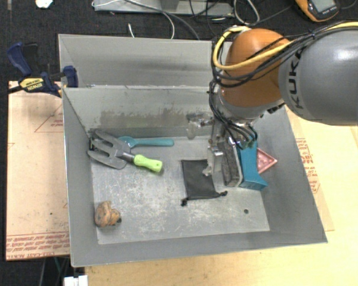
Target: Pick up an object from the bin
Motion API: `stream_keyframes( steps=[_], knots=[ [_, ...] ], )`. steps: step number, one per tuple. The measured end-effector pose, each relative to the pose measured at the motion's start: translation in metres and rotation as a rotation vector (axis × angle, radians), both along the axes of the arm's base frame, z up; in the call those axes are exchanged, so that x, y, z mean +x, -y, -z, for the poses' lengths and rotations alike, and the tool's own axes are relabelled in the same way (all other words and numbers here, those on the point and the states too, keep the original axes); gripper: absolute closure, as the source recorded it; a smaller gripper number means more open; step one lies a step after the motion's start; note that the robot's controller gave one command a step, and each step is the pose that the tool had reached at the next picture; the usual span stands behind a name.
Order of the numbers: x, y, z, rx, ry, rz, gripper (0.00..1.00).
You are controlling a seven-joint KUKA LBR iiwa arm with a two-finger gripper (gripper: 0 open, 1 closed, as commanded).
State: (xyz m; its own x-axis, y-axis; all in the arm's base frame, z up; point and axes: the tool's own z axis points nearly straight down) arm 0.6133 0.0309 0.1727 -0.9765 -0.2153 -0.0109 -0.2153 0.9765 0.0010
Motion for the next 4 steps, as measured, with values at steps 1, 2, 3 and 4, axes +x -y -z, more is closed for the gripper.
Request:
stream_keyframes(
  steps=[1, 2, 3, 4],
  knots=[
    [-0.001, 0.012, 0.071, 0.001, 0.004, 0.092, 0.0],
    [0.017, 0.047, 0.097, 0.002, 0.013, 0.111, 0.0],
    [0.009, 0.068, 0.102, 0.0, 0.004, -0.312, 1.0],
    [0.009, 0.068, 0.102, 0.0, 0.004, -0.312, 1.0]
  ],
)
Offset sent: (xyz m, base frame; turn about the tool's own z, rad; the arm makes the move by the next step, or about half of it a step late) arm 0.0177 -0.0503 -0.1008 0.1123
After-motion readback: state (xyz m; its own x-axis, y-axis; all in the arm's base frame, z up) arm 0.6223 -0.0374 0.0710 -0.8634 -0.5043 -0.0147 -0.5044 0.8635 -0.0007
